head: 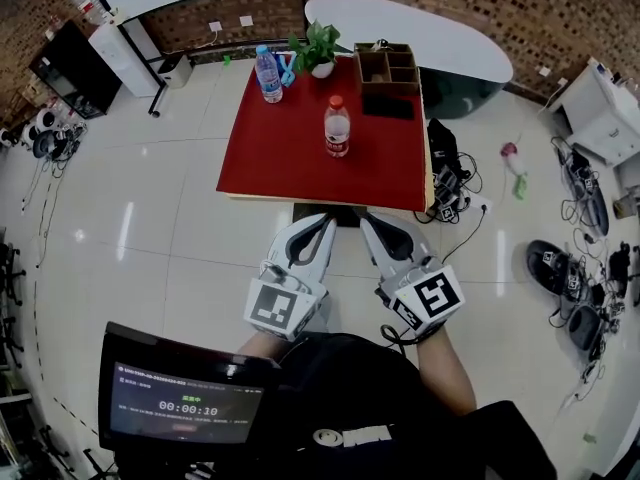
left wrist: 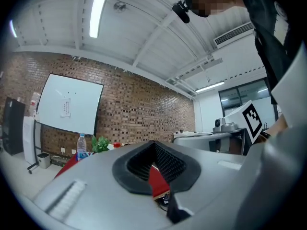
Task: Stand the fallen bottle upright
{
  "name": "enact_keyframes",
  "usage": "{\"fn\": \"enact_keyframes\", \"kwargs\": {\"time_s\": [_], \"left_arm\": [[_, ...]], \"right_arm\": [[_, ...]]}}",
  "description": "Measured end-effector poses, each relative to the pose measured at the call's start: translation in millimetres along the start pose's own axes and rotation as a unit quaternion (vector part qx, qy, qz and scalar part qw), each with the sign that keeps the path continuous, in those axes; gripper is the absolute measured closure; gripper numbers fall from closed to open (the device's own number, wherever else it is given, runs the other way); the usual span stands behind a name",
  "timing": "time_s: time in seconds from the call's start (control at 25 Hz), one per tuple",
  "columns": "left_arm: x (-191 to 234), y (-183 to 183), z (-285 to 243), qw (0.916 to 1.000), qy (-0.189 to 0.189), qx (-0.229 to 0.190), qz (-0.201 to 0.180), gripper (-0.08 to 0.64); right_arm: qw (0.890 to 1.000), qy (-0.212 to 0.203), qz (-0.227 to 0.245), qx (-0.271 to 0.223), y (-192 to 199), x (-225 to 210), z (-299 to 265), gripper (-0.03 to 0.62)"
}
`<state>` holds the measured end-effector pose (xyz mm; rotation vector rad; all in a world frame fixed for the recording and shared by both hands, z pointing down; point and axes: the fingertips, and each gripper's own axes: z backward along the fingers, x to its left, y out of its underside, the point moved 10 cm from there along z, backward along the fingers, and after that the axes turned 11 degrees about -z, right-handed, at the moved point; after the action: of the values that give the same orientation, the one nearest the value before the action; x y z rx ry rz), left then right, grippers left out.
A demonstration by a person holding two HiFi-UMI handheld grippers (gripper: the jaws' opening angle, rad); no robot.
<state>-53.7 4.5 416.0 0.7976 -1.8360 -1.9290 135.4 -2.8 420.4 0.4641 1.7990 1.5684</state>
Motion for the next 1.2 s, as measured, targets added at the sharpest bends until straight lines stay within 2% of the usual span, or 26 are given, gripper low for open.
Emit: {"fn": "enact_keyframes", "kwargs": {"time_s": [0.32,0.56,0.76,1.2], "left_arm": [[-118.4,-20.4,63.3,0.9995,-0.008,-0.003,-0.029,0.557],[-166.6,-41.0,114.8,0.9987,-0.023,-0.004,-0.046,0.557],[-172.0,-41.1,139.7,0.999,-0.031,-0.005,-0.032,0.557],[-130.6,-38.8,170.1,0.9993,-0.034,-0.013,-0.009,0.557]], "right_arm": [[1.0,-0.014,-0.01,-0.019,20.3,43.8,123.6,0.589],[0.999,-0.039,-0.016,-0.019,29.5,87.3,172.2,0.589],[0.999,-0.04,-0.012,-0.019,28.1,110.4,181.6,0.589],[0.999,-0.037,-0.028,0.01,38.3,145.8,142.2,0.589]]}}
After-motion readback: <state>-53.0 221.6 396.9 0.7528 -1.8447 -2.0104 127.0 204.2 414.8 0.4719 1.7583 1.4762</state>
